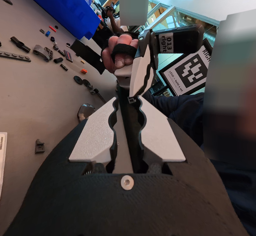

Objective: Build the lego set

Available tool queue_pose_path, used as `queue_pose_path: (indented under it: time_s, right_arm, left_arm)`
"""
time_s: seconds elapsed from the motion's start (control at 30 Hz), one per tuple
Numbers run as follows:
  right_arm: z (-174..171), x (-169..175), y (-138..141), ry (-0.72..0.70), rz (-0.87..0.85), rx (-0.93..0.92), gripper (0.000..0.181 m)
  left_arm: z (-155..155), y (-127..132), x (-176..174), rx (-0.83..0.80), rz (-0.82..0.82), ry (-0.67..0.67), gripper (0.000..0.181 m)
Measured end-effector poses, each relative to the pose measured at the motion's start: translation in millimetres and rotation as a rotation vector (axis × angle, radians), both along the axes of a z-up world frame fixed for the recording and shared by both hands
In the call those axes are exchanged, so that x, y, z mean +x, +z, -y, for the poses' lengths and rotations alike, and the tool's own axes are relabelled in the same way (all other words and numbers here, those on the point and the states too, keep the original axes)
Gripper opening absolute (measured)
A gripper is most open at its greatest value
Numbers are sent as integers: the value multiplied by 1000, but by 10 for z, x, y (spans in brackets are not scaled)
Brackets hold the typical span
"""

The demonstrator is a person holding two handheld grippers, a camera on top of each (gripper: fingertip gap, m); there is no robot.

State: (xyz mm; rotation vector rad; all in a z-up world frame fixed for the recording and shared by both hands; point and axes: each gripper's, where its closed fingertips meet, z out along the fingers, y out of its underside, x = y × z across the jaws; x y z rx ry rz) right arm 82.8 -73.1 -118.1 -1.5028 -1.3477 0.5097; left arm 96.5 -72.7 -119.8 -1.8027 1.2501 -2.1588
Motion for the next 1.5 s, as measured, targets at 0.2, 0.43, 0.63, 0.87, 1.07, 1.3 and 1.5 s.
queue_pose_path:
  time_s: [0.2,0.43,0.63,0.87,1.07,1.3,1.5]
  right_arm:
    - [5,59,60,6,-58,-54,1]
    - [-43,102,-58,7,-143,-314,1]
    - [-115,196,-26,-14,-280,-530,1]
    - [-169,277,-106,-43,-342,-716,1]
    - [-139,257,-153,-26,-346,-791,1]
    - [-131,255,-178,-23,-345,-819,1]
    - [-162,266,-199,-39,-334,-794,7]
  left_arm:
    - [-104,39,-61,55,11,51,22]
    - [-200,18,-40,748,-11,206,17]
    - [-224,-127,22,1484,-157,254,20]
    - [-248,-42,105,1754,-179,320,20]
    - [-167,-170,155,1838,-208,242,15]
    - [-156,-205,161,1856,-220,226,7]
    - [-75,-263,135,1716,-209,177,6]
